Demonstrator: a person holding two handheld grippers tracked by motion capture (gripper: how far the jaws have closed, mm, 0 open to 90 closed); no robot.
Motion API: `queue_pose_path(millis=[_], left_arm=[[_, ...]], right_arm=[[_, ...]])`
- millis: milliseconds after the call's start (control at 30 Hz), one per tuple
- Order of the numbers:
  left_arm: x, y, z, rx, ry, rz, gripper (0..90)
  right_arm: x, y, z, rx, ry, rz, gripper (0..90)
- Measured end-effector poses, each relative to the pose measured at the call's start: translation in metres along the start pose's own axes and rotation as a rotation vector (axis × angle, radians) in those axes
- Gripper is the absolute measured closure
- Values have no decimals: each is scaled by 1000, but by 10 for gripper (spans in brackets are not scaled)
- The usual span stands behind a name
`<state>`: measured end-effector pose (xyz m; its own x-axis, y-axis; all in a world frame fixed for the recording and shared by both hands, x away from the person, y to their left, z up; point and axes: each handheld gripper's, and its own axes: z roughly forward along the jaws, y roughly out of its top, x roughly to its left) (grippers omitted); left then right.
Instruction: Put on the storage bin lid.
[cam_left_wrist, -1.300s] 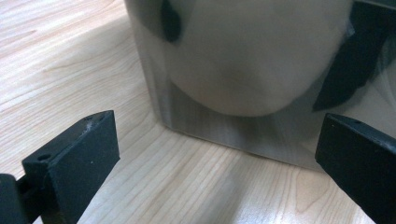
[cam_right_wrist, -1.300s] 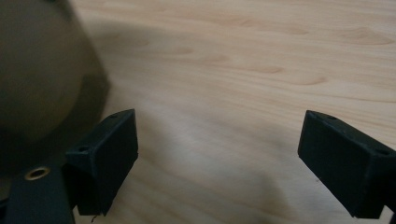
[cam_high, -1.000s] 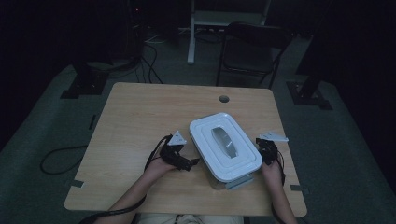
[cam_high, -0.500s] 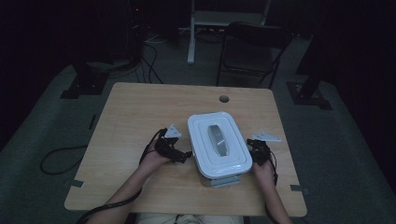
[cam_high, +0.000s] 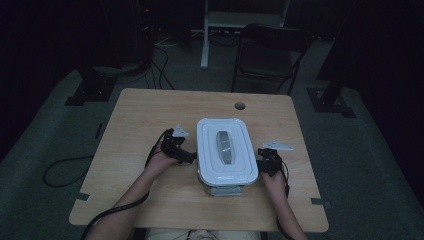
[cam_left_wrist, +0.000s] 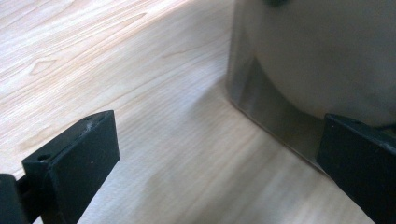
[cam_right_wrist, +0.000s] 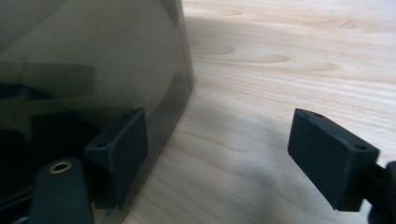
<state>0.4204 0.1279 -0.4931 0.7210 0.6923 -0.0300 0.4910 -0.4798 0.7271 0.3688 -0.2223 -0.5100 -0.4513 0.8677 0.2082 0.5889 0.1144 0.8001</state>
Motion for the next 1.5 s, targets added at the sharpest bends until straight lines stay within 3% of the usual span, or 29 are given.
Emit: queue_pose_path(millis=[200,300,367,433,500,567,600,667,733,833,867,900,933,1033,1167,1233,1433,1500], left_arm=[[11,2,5,7,12,-16,4],[17,2,1,-29,-8,-81,4],[20,3,-10,-33,-13,-86,4],[22,5,-25,-48,-5,-86,4],[22,11,-47,-94,5,-86,4],[19,17,-64,-128,7,-83,4],[15,23,-75,-165,3,-73,5],[5,34,-87,-190,-21,-75,5],[-5,43,-92,-199,-43,-59,5],[-22,55,-88,-159,-55,-18,4],[-22,55,-88,-159,-55,-18,5],[-28,59,-81,-123,-40,-6,5],[-29,59,-78,-118,-43,-5,4],[-33,60,-71,-97,-50,2,5],[-33,58,-71,-90,-34,30,6],[-33,57,-70,-74,-4,54,28],[-33,53,-67,-93,-15,60,29],[-34,51,-66,-99,-9,57,30]], right_arm=[[5,0,3,-9,-5,1,196],[1,3,5,28,-17,16,132],[-3,7,3,49,-82,10,130],[-9,14,-7,-1,-108,30,130],[-13,26,-24,-41,-124,46,130],[-13,38,-37,-71,-115,53,130],[-11,45,-45,-93,-117,56,130],[-2,59,-58,-136,-107,57,123],[12,70,-67,-174,-44,23,111],[31,78,-64,-150,-27,-38,111],[31,78,-64,-150,-27,-38,111],[36,78,-60,-131,-37,-63,111],[42,77,-52,-92,-64,-92,111],[43,74,-42,-48,-65,-86,113],[42,70,-42,-71,-39,-59,112],[41,71,-43,-83,-52,-58,113],[44,75,-45,-51,-99,-88,113],[44,73,-40,-23,-60,-85,113]])
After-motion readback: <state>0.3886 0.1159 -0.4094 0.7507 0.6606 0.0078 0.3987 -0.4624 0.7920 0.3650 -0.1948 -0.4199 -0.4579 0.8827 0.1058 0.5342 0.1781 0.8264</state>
